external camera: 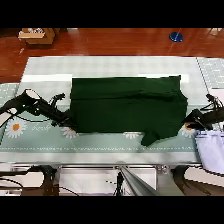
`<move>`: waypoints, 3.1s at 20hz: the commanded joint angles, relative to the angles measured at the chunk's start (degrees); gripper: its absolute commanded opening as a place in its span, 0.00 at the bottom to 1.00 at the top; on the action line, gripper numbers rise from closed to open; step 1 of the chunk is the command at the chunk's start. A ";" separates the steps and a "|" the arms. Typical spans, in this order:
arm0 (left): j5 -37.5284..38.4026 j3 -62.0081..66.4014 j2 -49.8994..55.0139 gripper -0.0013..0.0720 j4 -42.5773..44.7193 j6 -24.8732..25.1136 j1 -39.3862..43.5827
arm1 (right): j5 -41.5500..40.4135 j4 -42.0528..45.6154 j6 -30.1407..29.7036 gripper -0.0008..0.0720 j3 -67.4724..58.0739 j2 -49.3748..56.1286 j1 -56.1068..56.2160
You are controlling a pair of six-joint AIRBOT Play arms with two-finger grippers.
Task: Fold the shirts.
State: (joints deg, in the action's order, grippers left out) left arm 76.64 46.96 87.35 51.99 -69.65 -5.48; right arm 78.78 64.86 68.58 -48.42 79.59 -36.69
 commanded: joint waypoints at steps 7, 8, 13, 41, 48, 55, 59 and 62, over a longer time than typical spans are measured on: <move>-0.04 0.09 -0.13 0.04 -0.02 1.05 0.02 | -12.57 -3.58 1.01 0.10 7.52 -1.84 10.95; 0.09 0.22 -0.22 0.04 -0.07 1.60 0.02 | -12.07 -3.39 1.01 0.09 6.88 -2.84 11.19; 0.20 0.59 -4.96 0.04 -6.32 4.15 -1.38 | -10.05 -3.10 1.01 0.05 1.95 -15.26 9.97; -16.46 24.55 10.73 0.04 -21.49 3.32 -4.13 | -45.79 -22.36 2.27 0.05 -21.27 9.68 18.69; -14.93 27.89 16.63 0.23 -27.43 3.41 -3.43 | -44.44 -22.75 1.60 0.50 -22.32 15.30 19.17; -9.27 31.30 12.52 0.34 -22.84 3.43 -12.37 | -21.79 14.14 13.31 0.72 -38.71 12.02 11.37; -6.93 31.30 8.61 0.34 -18.01 3.41 -12.94 | -12.92 7.76 11.32 0.75 -41.97 15.87 6.14; -4.26 31.30 7.80 0.34 -17.22 3.34 -12.07 | -6.84 -1.14 9.79 0.82 -41.97 21.88 4.63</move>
State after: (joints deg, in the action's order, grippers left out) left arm 69.67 78.13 96.40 32.69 -66.19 -17.65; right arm 64.31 69.49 79.44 -89.25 97.36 -30.09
